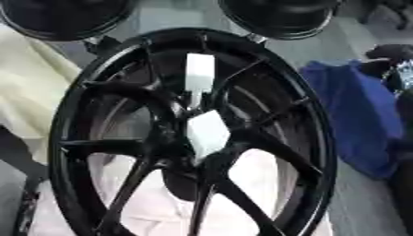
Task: Pull the pin out of the wheel hub.
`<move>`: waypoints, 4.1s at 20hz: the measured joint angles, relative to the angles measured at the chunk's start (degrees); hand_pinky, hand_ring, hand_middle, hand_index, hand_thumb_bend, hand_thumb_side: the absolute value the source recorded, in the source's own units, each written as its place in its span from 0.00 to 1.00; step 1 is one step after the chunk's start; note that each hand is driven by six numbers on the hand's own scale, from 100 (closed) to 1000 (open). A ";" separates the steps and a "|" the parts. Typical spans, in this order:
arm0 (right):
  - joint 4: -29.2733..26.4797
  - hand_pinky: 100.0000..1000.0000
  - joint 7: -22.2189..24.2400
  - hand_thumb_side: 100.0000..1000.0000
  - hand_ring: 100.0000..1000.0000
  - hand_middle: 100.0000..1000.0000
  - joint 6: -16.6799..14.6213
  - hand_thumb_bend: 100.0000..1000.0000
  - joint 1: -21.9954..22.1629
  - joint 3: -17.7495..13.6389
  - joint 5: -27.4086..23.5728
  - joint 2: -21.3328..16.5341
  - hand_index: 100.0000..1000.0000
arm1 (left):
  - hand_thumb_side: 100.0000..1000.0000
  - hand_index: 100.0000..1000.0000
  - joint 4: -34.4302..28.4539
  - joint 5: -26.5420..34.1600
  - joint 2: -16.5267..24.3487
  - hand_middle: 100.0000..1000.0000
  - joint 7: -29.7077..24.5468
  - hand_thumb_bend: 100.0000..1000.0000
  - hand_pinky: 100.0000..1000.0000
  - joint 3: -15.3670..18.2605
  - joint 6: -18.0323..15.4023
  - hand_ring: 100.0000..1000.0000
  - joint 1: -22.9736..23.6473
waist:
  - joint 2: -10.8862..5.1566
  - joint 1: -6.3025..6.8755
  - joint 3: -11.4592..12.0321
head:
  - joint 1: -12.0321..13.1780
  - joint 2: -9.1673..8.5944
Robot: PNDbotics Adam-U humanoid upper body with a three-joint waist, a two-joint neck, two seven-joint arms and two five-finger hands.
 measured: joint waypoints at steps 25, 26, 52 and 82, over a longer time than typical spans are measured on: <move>0.00 0.80 -0.41 0.45 0.63 0.61 -1.11 0.02 0.95 -0.68 0.49 -2.03 0.65 | 0.48 0.71 -0.12 -13.97 23.99 0.53 -6.43 0.22 0.85 -5.05 -3.90 0.53 -7.87 | -0.45 1.67 -0.83 | -2.12 0.14; 0.00 0.80 -0.40 0.45 0.63 0.61 -1.18 0.02 0.95 -0.69 0.49 -2.13 0.65 | 0.48 0.71 -0.12 -14.48 24.98 0.54 -6.68 0.22 0.85 -5.49 -3.95 0.53 -8.30 | -0.55 1.72 -0.82 | -2.14 0.16; 0.00 0.80 0.61 0.46 0.63 0.61 -0.49 0.02 1.67 0.27 0.67 -4.42 0.65 | 0.56 0.82 18.17 -22.73 22.64 0.69 -52.37 0.33 0.89 -27.31 1.66 0.71 -45.02 | -2.31 4.41 -3.95 | -1.05 0.60; 0.00 0.80 1.30 0.46 0.63 0.61 0.32 0.02 1.49 1.08 0.50 -4.95 0.65 | 0.56 0.88 28.07 -15.44 14.71 0.76 -68.44 0.70 1.00 -36.10 4.18 0.85 -50.46 | -3.40 5.41 -3.49 | -1.13 1.63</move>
